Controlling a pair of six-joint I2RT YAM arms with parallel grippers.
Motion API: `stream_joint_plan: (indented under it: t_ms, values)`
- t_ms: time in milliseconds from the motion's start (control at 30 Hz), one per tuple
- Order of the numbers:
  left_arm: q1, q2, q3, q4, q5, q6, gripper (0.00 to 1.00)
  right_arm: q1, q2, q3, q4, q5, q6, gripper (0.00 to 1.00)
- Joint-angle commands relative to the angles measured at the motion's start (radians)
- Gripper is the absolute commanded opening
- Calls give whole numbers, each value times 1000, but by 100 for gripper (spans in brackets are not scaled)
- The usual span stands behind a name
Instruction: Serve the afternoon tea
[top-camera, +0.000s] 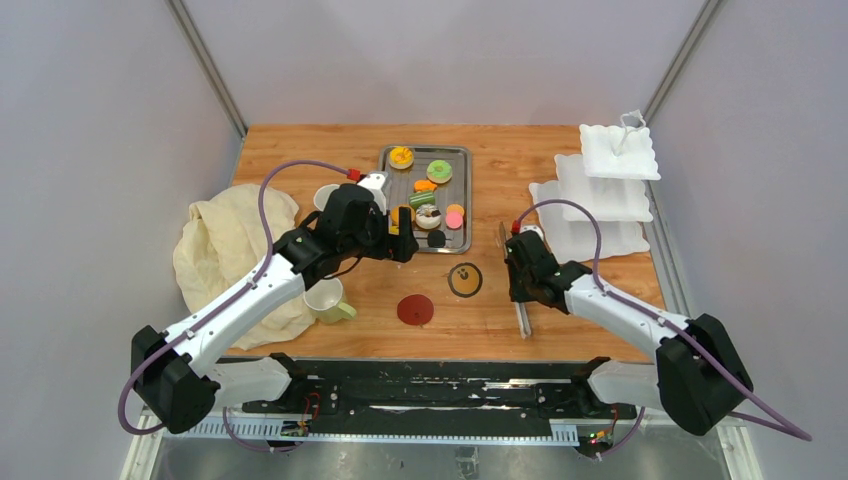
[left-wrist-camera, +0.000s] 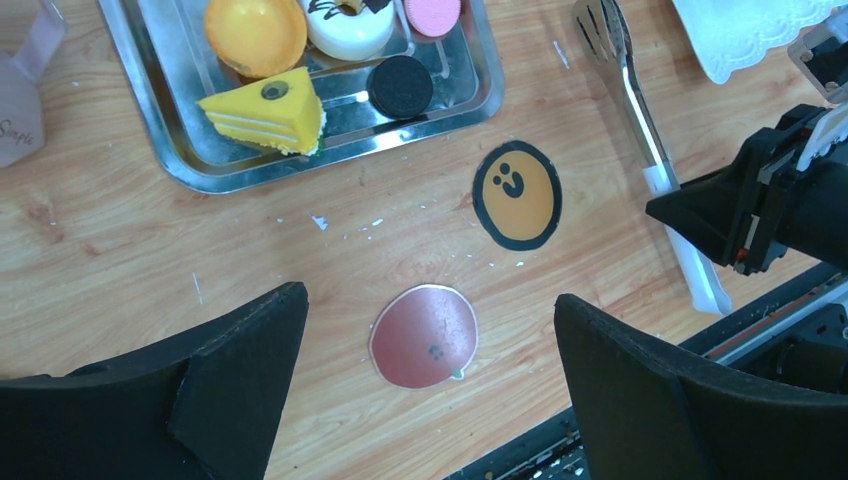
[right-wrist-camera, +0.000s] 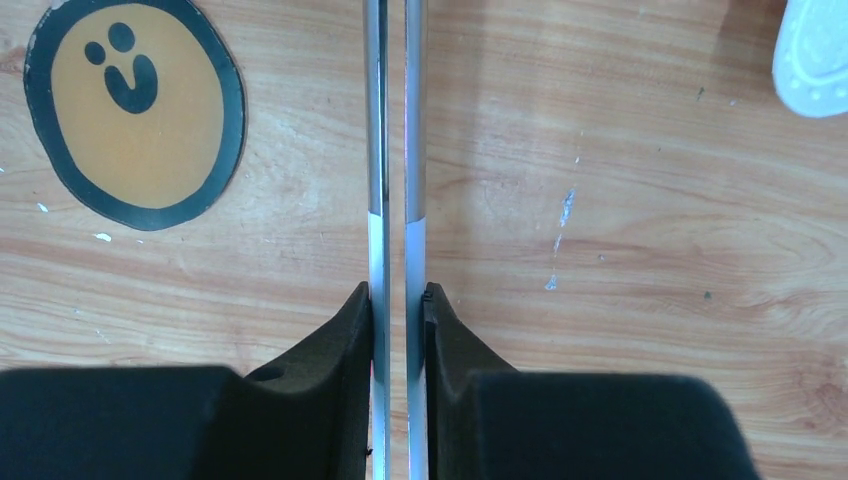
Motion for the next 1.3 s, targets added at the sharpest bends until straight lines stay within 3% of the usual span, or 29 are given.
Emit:
stream_joint_plan:
  t_ms: [0, 300, 400, 600, 700, 1000, 1267]
  values:
    - [-3, -12, 10, 2, -23, 21, 98, 11, 24, 47, 36, 14, -60, 3]
    - [-3, -13, 30, -27, -23, 38, 98, 8, 218, 85, 220, 76, -116, 17]
    - [-3, -22, 29, -37, -34, 44, 98, 8, 217, 49, 277, 82, -83, 29]
    - [-3, -28, 24, -44, -39, 51, 98, 11, 172, -31, 346, 126, -23, 62]
    - [-3, -21, 24, -45, -38, 53, 98, 14, 154, -69, 384, 153, 10, 68]
    - [-3, -4, 35, -43, -34, 56, 98, 52, 223, -105, 490, 252, 80, 71]
    - [-3, -13, 36, -53, -42, 56, 98, 82, 219, -128, 514, 311, 109, 55]
